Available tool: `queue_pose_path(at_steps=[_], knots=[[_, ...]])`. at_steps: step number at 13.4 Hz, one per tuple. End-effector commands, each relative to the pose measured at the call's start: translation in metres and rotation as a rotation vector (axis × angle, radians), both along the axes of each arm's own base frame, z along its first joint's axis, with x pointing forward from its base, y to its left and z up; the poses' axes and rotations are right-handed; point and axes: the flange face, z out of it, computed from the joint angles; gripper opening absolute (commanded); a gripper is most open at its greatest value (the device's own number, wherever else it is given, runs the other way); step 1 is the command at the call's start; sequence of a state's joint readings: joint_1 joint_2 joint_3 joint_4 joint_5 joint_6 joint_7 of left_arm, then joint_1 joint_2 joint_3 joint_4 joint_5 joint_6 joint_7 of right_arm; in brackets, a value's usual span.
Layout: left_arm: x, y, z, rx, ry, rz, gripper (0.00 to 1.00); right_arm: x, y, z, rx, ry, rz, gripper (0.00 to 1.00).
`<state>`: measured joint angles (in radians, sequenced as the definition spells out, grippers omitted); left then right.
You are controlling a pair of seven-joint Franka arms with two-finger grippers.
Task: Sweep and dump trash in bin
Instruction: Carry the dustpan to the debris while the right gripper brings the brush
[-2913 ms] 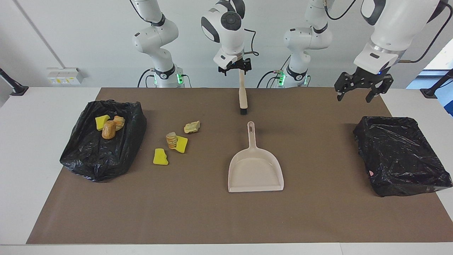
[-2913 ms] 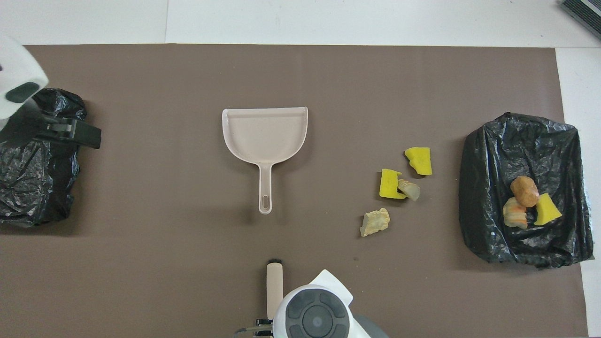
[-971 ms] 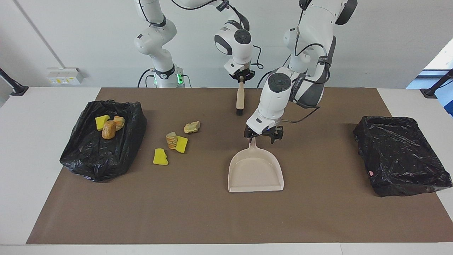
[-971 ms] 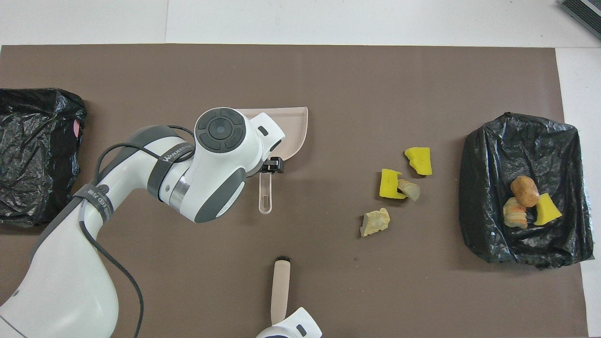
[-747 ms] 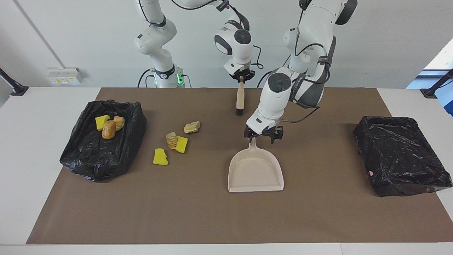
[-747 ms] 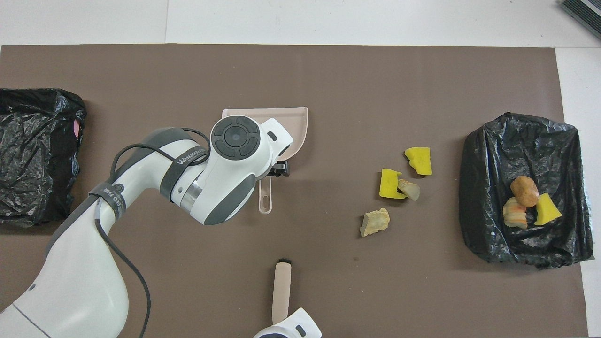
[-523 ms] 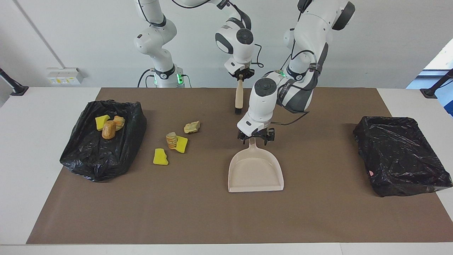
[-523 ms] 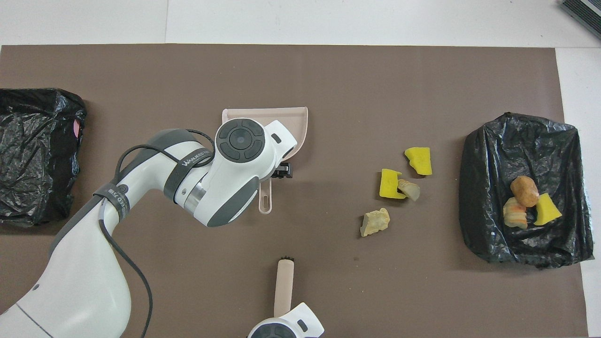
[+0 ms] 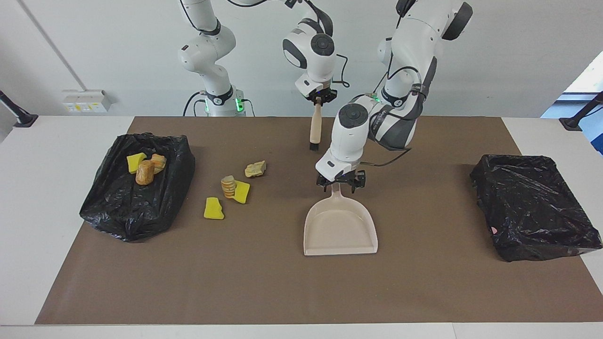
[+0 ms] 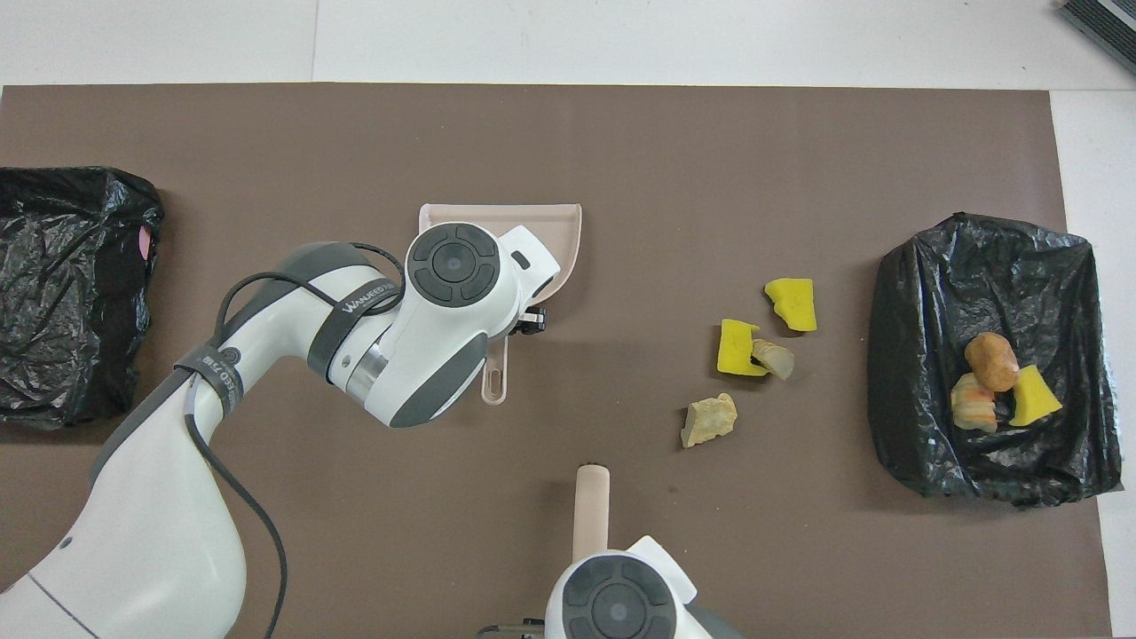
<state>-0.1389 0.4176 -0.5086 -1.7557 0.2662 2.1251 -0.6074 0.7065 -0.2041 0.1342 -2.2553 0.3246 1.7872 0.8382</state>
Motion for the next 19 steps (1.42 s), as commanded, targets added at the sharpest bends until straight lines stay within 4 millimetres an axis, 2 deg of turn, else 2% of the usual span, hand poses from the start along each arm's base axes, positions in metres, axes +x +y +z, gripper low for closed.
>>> queue_pose_path(at_steps=[1,4,6,8,9,11,13,14,16,19], knots=[[0.004,0.003,0.005,0.018,-0.036,-0.008,0.0,0.02,-0.033,0.016,-0.05,-0.01,0.04,0.0],[0.005,0.01,0.016,0.034,-0.046,-0.069,0.0,0.048,-0.063,0.01,-0.12,-0.046,0.049,0.0],[0.008,0.025,0.029,0.069,-0.031,-0.194,0.0,0.073,-0.092,0.012,-0.161,-0.077,0.071,0.0],[0.009,0.035,0.032,0.096,0.004,-0.339,0.0,0.102,-0.123,0.016,-0.207,-0.074,0.134,0.0],[0.014,0.046,0.031,0.103,0.016,-0.423,0.0,0.117,-0.139,0.015,-0.231,-0.076,0.162,0.0],[0.015,0.052,0.033,0.119,0.05,-0.606,0.0,0.142,-0.172,0.01,-0.259,-0.081,0.231,0.0],[0.016,0.06,0.036,0.137,0.084,-0.707,0.0,0.164,-0.217,0.004,-0.314,-0.093,0.307,0.0],[0.018,0.063,0.036,0.138,0.09,-0.744,0.0,0.173,-0.237,0.002,-0.324,-0.103,0.333,0.0],[0.017,0.064,0.035,0.14,0.103,-0.806,0.0,0.183,-0.262,-0.005,-0.306,-0.1,0.343,0.0],[0.015,0.06,0.036,0.14,0.1,-0.939,0.0,0.186,-0.273,-0.037,-0.329,-0.092,0.369,0.0]])
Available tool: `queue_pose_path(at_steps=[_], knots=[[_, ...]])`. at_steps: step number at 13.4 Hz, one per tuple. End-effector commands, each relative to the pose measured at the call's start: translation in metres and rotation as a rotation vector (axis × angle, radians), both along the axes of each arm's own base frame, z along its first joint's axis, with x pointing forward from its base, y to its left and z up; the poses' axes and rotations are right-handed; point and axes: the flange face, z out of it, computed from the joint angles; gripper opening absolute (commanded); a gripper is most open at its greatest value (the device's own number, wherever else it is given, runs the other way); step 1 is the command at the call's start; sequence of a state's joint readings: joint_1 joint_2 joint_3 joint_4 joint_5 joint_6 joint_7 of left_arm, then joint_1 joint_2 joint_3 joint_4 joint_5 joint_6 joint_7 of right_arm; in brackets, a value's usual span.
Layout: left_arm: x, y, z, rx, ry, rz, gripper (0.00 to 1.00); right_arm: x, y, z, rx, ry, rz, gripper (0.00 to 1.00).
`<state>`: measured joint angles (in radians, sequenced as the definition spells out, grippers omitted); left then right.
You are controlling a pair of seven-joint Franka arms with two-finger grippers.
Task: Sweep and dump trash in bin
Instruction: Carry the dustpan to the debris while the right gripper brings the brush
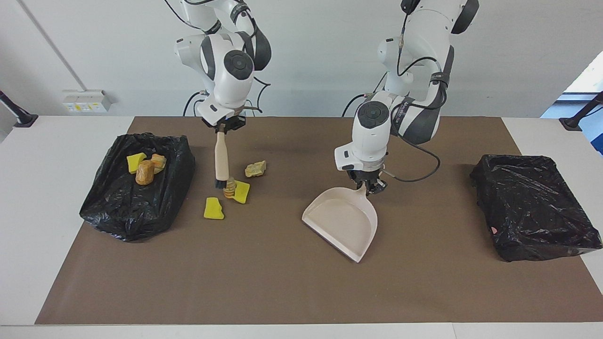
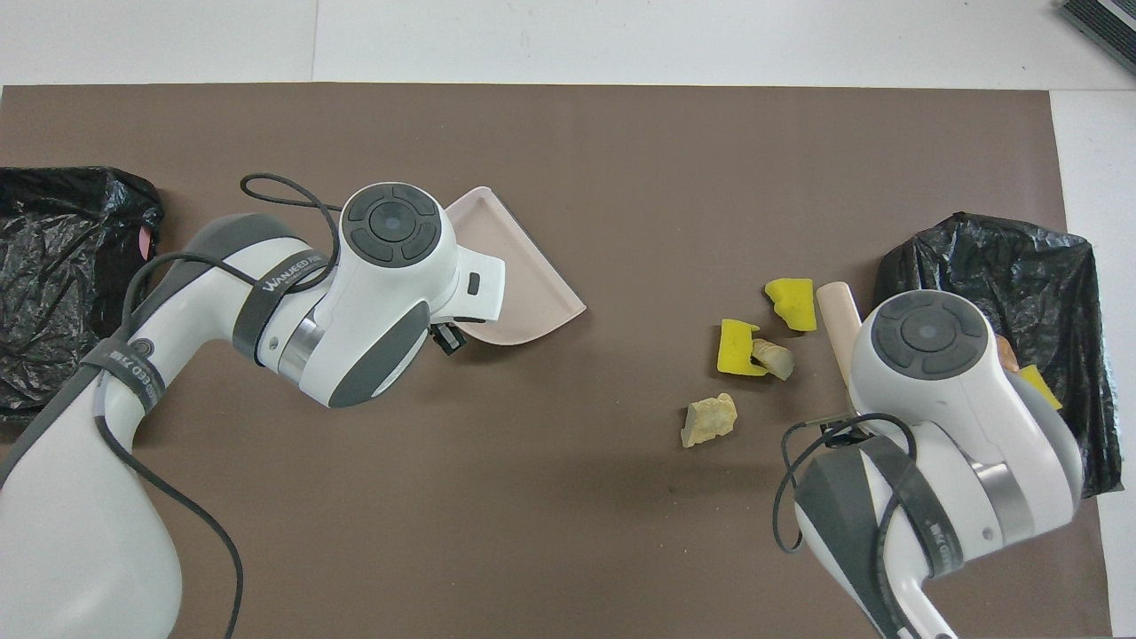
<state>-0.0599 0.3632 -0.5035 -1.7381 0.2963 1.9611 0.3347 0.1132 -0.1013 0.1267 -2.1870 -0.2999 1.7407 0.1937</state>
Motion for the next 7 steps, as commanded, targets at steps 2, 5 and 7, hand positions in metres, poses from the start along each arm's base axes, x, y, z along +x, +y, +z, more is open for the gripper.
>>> queue_pose_path(at_steps=[2,5,7], knots=[[-0.006,0.003,0.01,0.04,0.018,-0.129,0.0,0.007,-0.017,-0.022,-0.019,-0.023,0.041,0.0],[-0.008,0.009,0.01,0.08,0.057,-0.25,0.0,-0.005,-0.012,-0.045,-0.003,-0.011,0.045,0.0],[-0.011,0.01,0.012,0.093,0.073,-0.354,0.0,-0.02,0.003,-0.05,0.055,0.013,0.029,0.0]])
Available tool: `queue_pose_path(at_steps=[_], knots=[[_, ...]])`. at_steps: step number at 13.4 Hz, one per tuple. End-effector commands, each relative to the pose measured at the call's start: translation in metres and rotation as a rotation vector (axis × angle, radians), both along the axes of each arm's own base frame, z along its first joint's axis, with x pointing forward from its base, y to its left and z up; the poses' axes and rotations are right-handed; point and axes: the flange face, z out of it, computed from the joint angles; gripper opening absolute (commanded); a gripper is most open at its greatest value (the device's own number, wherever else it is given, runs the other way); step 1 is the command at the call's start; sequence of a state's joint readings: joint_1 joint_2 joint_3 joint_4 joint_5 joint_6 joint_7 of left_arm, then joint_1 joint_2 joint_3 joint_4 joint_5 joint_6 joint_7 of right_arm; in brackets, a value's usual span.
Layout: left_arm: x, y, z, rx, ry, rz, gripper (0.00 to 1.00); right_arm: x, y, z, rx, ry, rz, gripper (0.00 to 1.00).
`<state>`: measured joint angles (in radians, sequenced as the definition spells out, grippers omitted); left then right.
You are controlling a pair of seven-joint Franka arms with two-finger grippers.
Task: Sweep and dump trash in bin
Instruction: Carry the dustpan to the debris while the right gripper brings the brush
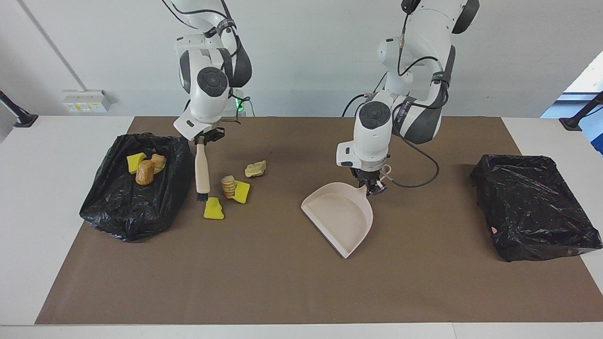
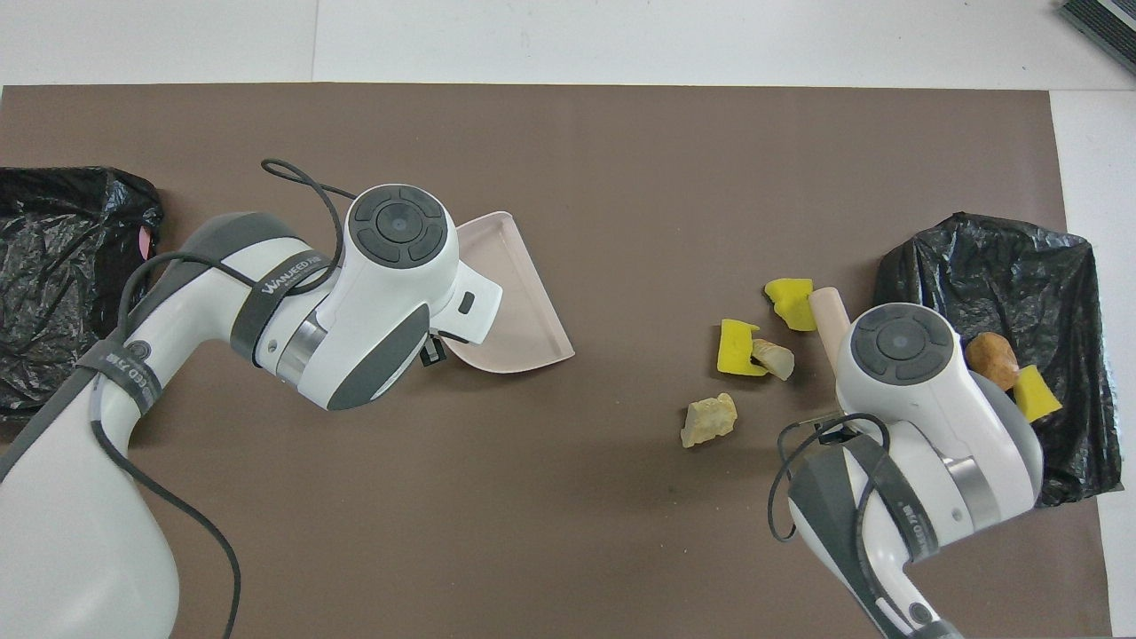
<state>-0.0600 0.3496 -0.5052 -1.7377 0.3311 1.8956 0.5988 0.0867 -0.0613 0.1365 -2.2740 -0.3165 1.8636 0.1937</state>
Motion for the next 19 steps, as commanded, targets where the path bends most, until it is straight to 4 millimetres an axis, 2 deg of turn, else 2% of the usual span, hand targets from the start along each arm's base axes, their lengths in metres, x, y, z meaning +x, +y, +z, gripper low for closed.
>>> queue_pose_path(at_steps=[1,5,8,10,13,15,17,19], knots=[[-0.013,0.004,0.007,0.047,0.016,-0.097,0.0,-0.027,0.025,-0.01,0.081,0.027,-0.021,0.0],[-0.056,0.001,-0.009,0.091,0.005,-0.16,0.0,-0.035,0.047,-0.015,0.208,0.057,-0.14,0.0],[-0.089,-0.013,-0.018,0.097,-0.009,-0.214,0.0,-0.048,0.092,-0.013,0.331,0.094,-0.201,0.0],[-0.098,-0.009,-0.025,0.108,0.001,-0.211,0.0,-0.055,0.117,-0.009,0.399,0.098,-0.259,0.0],[-0.114,-0.004,-0.037,0.11,-0.006,-0.218,0.0,-0.063,0.144,-0.005,0.454,0.107,-0.304,0.0],[-0.122,-0.005,-0.036,0.111,-0.019,-0.23,0.0,-0.069,0.166,-0.005,0.517,0.11,-0.326,0.0],[-0.124,-0.007,-0.035,0.113,-0.018,-0.237,0.0,-0.069,0.179,0.0,0.57,0.11,-0.374,0.0],[-0.124,-0.007,-0.035,0.112,-0.019,-0.237,0.1,-0.072,0.197,0.007,0.615,0.13,-0.411,0.0]])
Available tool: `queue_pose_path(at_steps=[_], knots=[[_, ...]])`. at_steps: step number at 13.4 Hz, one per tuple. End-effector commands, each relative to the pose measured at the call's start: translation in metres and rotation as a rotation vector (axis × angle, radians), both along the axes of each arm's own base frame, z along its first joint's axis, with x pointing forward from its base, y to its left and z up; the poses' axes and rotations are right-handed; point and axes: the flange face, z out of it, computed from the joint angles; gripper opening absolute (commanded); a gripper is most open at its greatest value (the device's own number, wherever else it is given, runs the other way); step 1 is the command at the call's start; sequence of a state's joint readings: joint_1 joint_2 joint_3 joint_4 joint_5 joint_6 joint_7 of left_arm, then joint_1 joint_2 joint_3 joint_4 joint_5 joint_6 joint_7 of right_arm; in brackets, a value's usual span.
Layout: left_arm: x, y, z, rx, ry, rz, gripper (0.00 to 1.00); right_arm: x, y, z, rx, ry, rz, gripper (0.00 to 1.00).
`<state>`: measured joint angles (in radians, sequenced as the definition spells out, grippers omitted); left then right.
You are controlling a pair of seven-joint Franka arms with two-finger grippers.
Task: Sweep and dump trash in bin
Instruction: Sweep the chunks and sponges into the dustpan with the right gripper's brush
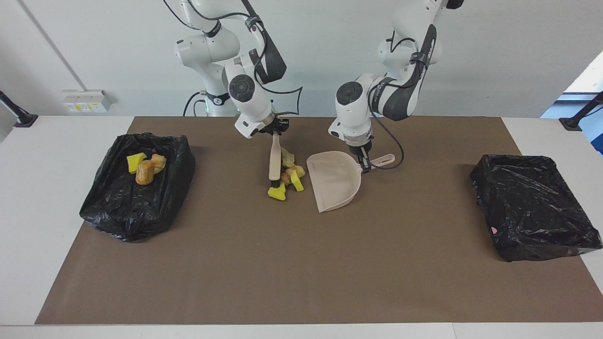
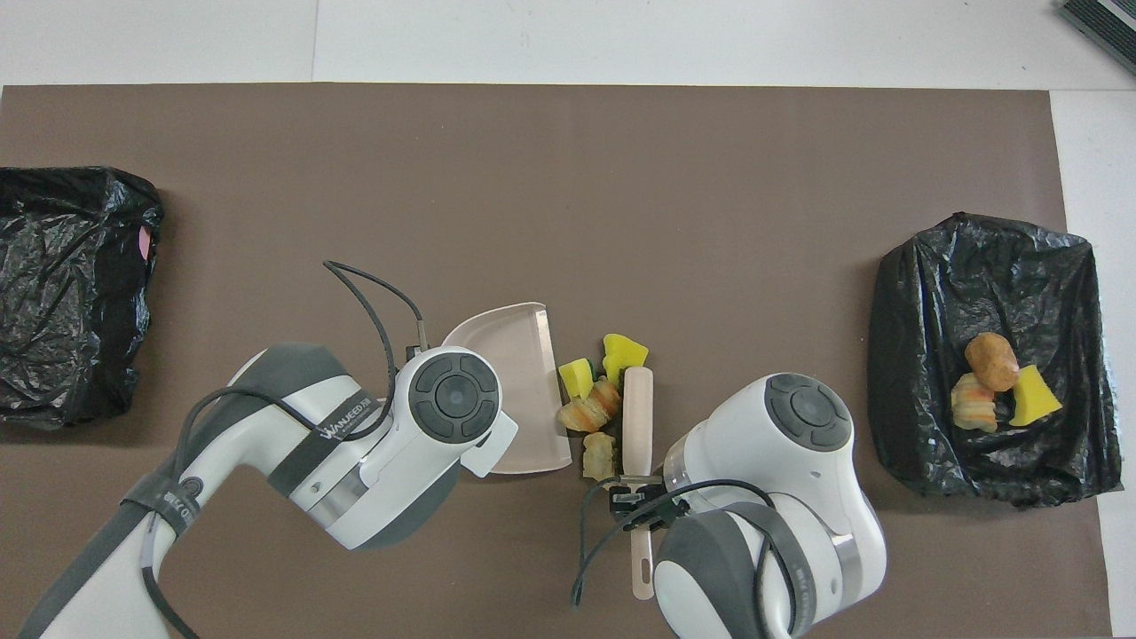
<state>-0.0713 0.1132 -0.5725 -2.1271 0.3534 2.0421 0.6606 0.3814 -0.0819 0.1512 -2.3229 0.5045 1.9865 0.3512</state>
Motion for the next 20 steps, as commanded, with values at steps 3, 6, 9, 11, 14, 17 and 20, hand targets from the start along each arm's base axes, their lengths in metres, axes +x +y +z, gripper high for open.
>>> queue_pose_path(at_steps=[3,6,9,11,14,17,20], knots=[[-0.015,0.005,-0.003,0.015,-0.017,0.005,0.45,-0.007,0.039,0.017,0.131,0.014,-0.12,0.0],[-0.013,0.007,-0.003,0.011,-0.02,0.012,0.47,0.002,0.05,0.032,0.188,0.025,-0.16,0.0],[-0.014,0.008,-0.006,0.003,-0.023,0.011,0.47,0.01,0.044,0.058,0.149,0.071,-0.115,0.0],[-0.013,0.008,-0.007,0.001,-0.023,0.014,0.47,0.02,0.025,0.08,0.021,0.07,-0.065,0.0],[-0.016,0.009,-0.011,-0.006,-0.03,0.022,0.47,0.02,0.0,0.081,-0.149,0.042,0.023,0.0],[-0.019,0.01,-0.01,-0.001,-0.036,0.031,0.0,0.008,-0.032,0.064,-0.289,0.018,0.106,0.0],[-0.019,0.011,-0.01,0.005,-0.027,0.011,0.0,-0.012,-0.02,0.034,-0.323,0.031,0.08,0.0]])
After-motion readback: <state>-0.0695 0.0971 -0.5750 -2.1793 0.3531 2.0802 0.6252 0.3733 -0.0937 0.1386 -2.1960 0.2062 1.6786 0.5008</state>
